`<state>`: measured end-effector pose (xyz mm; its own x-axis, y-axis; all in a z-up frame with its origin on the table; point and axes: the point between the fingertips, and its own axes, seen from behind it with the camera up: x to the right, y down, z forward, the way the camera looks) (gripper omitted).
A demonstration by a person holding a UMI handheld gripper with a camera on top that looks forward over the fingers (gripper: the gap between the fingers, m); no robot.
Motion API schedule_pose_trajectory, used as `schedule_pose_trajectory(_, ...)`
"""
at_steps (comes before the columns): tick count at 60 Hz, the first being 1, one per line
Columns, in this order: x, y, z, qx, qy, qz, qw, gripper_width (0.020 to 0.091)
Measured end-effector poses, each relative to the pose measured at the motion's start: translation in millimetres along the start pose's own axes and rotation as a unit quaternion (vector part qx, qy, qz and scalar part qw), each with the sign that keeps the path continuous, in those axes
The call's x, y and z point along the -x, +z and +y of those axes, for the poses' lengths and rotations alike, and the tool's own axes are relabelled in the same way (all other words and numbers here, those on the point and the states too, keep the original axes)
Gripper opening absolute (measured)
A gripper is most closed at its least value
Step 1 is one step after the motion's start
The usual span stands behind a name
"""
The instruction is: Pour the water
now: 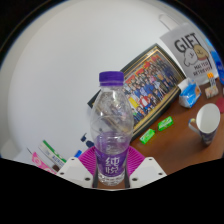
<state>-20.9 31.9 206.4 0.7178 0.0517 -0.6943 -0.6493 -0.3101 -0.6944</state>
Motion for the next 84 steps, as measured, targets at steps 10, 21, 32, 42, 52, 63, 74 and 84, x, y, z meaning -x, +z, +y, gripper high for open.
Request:
schedule_pose_trajectory(10, 2, -25, -41, -0.01, 0.238, -0.069, 0.969, 0.0355)
schedule_pose_trajectory(21, -22, -41, -56, 0.001, 0.421, -0.104, 0.901, 0.0356)
schedule_pose_trajectory(32, -49, -51, -69, -0.001, 0.568, -0.139, 0.811, 0.0354)
schedule_pose_trajectory(42, -63, -49, -68, 0.017, 0.593, -0.136, 0.793, 0.0354)
schedule_pose_trajectory(52, -52, -56, -67, 0.054, 0.506, -0.117, 0.853, 0.0355)
schedule_pose_trajectory(63, -61, -72, -109, 0.043, 0.239, -0.075, 0.967, 0.0355)
schedule_pose_trajectory(74, -100, -96, -189, -0.021, -0.042, -0.01, 0.999, 0.0355)
schedule_pose_trajectory(84, -190, -107, -233, -0.053, -0.235, 0.088, 0.967, 0.0355)
